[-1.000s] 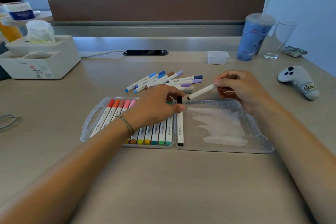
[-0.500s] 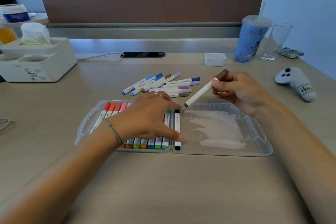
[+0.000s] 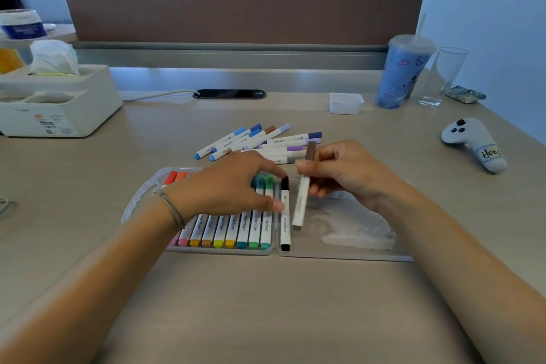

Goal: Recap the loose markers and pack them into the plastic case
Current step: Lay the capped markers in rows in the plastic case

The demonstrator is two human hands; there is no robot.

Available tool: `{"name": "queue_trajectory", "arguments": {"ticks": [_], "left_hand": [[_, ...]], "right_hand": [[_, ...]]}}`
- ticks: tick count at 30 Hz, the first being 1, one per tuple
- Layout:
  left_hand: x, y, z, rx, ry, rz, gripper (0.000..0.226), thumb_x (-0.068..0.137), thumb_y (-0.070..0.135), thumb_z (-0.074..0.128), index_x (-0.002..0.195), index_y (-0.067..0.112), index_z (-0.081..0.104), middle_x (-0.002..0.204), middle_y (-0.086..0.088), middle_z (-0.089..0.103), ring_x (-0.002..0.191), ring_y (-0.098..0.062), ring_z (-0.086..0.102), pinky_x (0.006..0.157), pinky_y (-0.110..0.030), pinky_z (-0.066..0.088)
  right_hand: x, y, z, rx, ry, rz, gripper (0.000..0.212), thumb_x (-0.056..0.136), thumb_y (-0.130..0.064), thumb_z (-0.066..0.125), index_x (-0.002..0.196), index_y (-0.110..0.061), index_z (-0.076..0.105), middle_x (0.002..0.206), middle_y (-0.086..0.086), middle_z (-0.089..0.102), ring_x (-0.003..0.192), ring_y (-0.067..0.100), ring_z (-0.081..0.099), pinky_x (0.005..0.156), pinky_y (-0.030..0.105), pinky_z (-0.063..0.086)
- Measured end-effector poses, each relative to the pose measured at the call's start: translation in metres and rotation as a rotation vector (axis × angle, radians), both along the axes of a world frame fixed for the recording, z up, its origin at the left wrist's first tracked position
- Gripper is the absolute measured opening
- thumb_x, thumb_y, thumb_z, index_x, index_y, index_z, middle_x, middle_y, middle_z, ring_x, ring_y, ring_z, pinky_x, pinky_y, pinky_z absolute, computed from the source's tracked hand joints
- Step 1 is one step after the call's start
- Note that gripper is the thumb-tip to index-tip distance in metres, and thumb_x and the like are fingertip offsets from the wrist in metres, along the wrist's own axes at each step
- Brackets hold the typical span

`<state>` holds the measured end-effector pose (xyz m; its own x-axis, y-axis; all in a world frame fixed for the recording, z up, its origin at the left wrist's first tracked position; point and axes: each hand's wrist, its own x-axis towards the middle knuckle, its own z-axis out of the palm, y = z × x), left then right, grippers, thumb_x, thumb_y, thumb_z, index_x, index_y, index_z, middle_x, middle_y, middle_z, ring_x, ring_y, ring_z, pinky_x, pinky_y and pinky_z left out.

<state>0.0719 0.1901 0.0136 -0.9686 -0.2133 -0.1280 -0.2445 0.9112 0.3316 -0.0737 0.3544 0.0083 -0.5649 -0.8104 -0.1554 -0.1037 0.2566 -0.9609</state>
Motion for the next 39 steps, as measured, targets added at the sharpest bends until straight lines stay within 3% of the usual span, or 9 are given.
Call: {"name": "queue_trajectory", "arguments": {"ticks": [2,5,9,14,20,31,34,36,39], "left_hand": [[0.002,0.002,0.001,-0.048,-0.046,-0.031,0.075,0.074,0.067,0.072,0.142,0.046,0.047,0.147,0.015,0.042,0.133,-0.010,0.035,0.109,-0.034,0.035],[0.005,0.007,0.001,-0.085,-0.084,-0.045,0.092,0.067,0.073,0.073,0.147,0.045,0.037,0.150,0.013,0.036,0.136,-0.012,0.029,0.113,-0.037,0.032],[0.005,0.013,-0.001,-0.149,-0.096,-0.050,0.102,0.065,0.078,0.070,0.151,0.044,0.028,0.151,0.011,0.033,0.136,-0.014,0.026,0.116,-0.039,0.028],[0.005,0.014,0.000,-0.155,-0.125,-0.039,0.106,0.066,0.080,0.068,0.154,0.041,0.024,0.154,0.011,0.029,0.140,-0.015,0.023,0.118,-0.041,0.025],[0.005,0.015,0.001,-0.163,-0.142,-0.040,0.107,0.066,0.080,0.067,0.155,0.040,0.023,0.155,0.010,0.027,0.141,-0.016,0.022,0.118,-0.041,0.025],[0.004,0.014,-0.001,-0.193,-0.141,-0.058,0.105,0.068,0.080,0.066,0.155,0.039,0.024,0.154,0.009,0.029,0.139,-0.015,0.023,0.116,-0.039,0.026],[0.005,0.013,0.002,-0.179,-0.146,-0.062,0.095,0.073,0.078,0.063,0.154,0.041,0.027,0.153,0.011,0.031,0.139,-0.014,0.024,0.116,-0.038,0.027],[0.001,0.010,0.005,-0.151,-0.127,-0.051,0.072,0.084,0.070,0.058,0.148,0.042,0.039,0.149,0.011,0.039,0.135,-0.012,0.033,0.112,-0.037,0.033],[-0.013,0.003,0.003,-0.125,0.077,0.051,0.031,0.097,0.047,0.057,0.126,0.039,0.061,0.129,0.011,0.061,0.106,-0.006,0.052,0.089,-0.026,0.043]], "right_hand": [[0.005,-0.001,-0.001,0.070,0.008,0.032,0.015,0.088,-0.018,0.076,0.078,-0.006,0.076,0.072,0.014,0.076,0.054,0.017,0.070,0.053,0.022,0.058],[0.011,-0.001,-0.002,0.167,0.110,0.040,0.022,0.091,-0.025,0.074,0.081,-0.006,0.077,0.072,0.011,0.077,0.058,0.018,0.072,0.056,0.024,0.059],[0.019,-0.003,-0.002,0.263,0.295,0.009,0.030,0.091,-0.034,0.074,0.073,-0.011,0.077,0.062,0.005,0.074,0.047,0.010,0.062,0.046,0.018,0.047],[0.026,-0.005,-0.002,0.428,0.408,0.052,0.034,0.090,-0.043,0.073,0.079,-0.011,0.078,0.060,0.001,0.073,0.042,0.007,0.059,0.053,0.021,0.047],[0.025,-0.004,0.001,0.461,0.388,0.119,0.024,0.087,-0.030,0.080,0.081,-0.006,0.075,0.062,0.004,0.073,0.048,0.011,0.061,0.052,0.024,0.052],[0.033,-0.008,0.000,0.502,0.664,0.177,0.024,0.091,-0.035,0.073,0.087,-0.011,0.072,0.061,-0.004,0.068,0.050,0.006,0.061,0.061,0.025,0.053],[0.033,-0.003,-0.001,0.467,0.638,0.182,0.024,0.091,-0.033,0.074,0.086,-0.009,0.073,0.060,0.000,0.070,0.048,0.006,0.062,0.060,0.025,0.056],[0.032,0.000,0.000,0.460,0.536,0.214,0.023,0.091,-0.029,0.076,0.083,-0.008,0.073,0.059,0.001,0.071,0.047,0.008,0.063,0.055,0.023,0.053],[0.025,0.003,0.002,0.465,0.637,0.195,0.026,0.089,-0.034,0.077,0.075,-0.013,0.073,0.059,-0.001,0.071,0.051,0.005,0.062,0.059,0.022,0.051]]}}
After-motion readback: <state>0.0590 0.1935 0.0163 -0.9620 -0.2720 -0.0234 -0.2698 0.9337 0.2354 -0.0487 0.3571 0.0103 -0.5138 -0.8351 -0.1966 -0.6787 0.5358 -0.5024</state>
